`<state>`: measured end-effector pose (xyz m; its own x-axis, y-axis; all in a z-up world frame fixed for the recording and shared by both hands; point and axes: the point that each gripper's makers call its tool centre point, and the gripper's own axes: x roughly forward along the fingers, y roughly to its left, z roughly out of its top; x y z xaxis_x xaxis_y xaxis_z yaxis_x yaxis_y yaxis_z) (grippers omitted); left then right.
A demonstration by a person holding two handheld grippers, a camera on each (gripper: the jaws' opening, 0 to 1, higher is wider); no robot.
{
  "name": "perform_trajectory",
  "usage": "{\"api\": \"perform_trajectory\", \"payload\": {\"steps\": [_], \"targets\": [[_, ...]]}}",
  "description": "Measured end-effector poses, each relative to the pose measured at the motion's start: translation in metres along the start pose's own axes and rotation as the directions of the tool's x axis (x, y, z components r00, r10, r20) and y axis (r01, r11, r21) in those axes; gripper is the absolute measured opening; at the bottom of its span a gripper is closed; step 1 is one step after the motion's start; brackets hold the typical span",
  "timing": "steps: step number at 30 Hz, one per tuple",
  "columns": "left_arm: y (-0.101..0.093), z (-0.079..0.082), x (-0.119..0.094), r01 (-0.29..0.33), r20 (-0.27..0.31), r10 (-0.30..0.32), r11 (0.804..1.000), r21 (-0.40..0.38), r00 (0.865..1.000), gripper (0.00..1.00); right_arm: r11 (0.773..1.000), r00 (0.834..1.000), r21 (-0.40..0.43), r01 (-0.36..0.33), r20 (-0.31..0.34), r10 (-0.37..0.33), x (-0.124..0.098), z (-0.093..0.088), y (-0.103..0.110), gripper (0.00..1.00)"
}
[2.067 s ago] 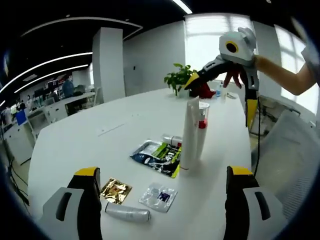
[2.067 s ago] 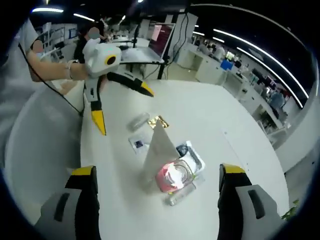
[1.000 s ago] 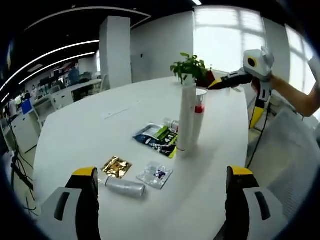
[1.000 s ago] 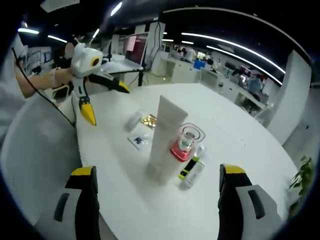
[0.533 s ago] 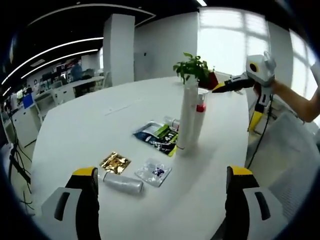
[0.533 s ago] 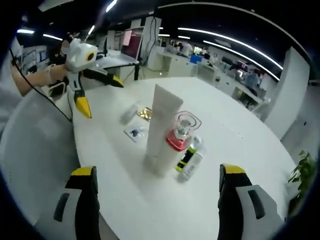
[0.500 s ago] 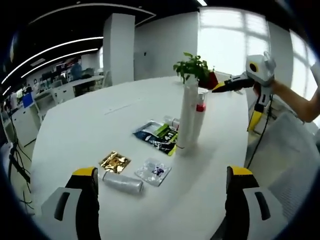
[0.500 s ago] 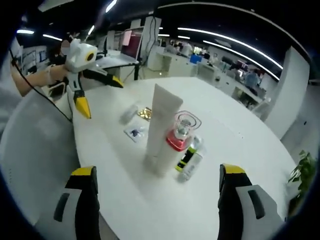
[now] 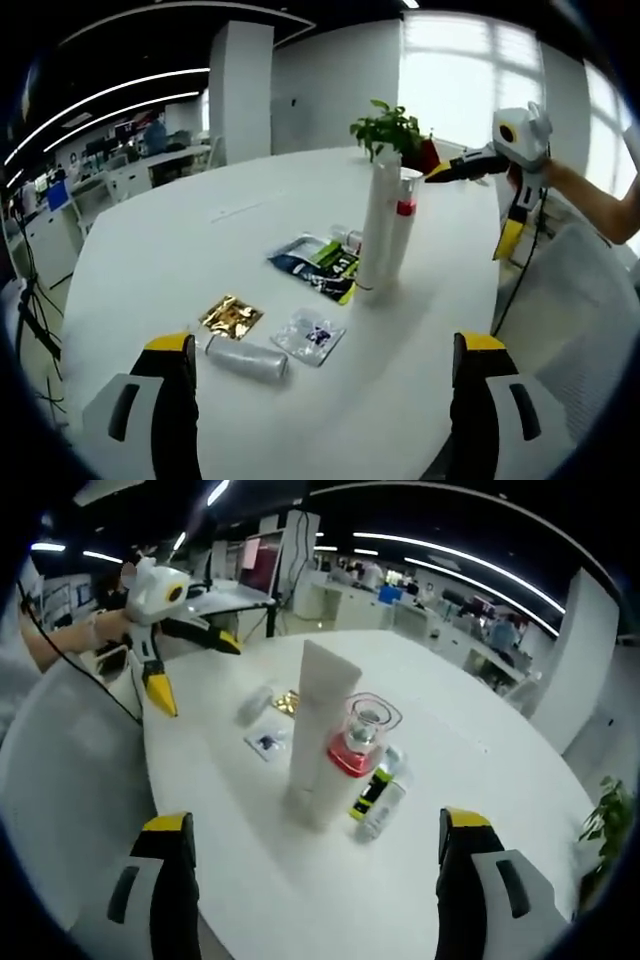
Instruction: Arrange the skincare products in the storage area until every visible bottle or jar stands upright without overlapping.
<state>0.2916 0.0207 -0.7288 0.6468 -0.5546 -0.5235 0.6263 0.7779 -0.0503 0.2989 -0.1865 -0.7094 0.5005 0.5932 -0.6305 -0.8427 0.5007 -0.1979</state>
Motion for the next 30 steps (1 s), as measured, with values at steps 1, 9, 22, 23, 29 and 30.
{"api": "perform_trajectory", "payload": {"steps": [1,9,22,23,29,30], "targets": [[0.000,0.000,0.000,0.000,0.000,0.000,1.000,0.000,1.000,0.99,1.000,1.000,-0.001,0.003,-0.006,-0.003,0.001,-0.002,-0.002,1.00],[-0.004,-0.005,0.004,0.009,-0.016,-0.009,1.000,0.001,1.000,0.99,1.000,0.999,-0.007,0.025,-0.029,-0.025,0.008,-0.010,-0.013,0.99],[-0.001,-0.006,0.002,0.001,-0.011,-0.001,1.000,-0.013,1.000,0.99,0.999,0.997,0.027,0.041,-0.068,-0.039,0.022,-0.024,-0.034,0.75],[-0.001,-0.006,0.002,0.002,-0.010,-0.002,1.000,-0.012,1.000,0.99,0.998,0.997,0.036,0.044,-0.068,-0.041,0.024,-0.025,-0.036,0.73],[0.002,-0.007,0.001,0.002,-0.008,-0.002,1.000,-0.016,1.000,0.99,0.998,0.996,0.045,0.051,-0.071,-0.047,0.031,-0.032,-0.045,0.61],[0.001,-0.007,0.002,0.002,-0.008,-0.002,1.000,-0.016,1.000,0.99,0.998,0.996,0.044,0.051,-0.072,-0.047,0.033,-0.033,-0.047,0.58]]}}
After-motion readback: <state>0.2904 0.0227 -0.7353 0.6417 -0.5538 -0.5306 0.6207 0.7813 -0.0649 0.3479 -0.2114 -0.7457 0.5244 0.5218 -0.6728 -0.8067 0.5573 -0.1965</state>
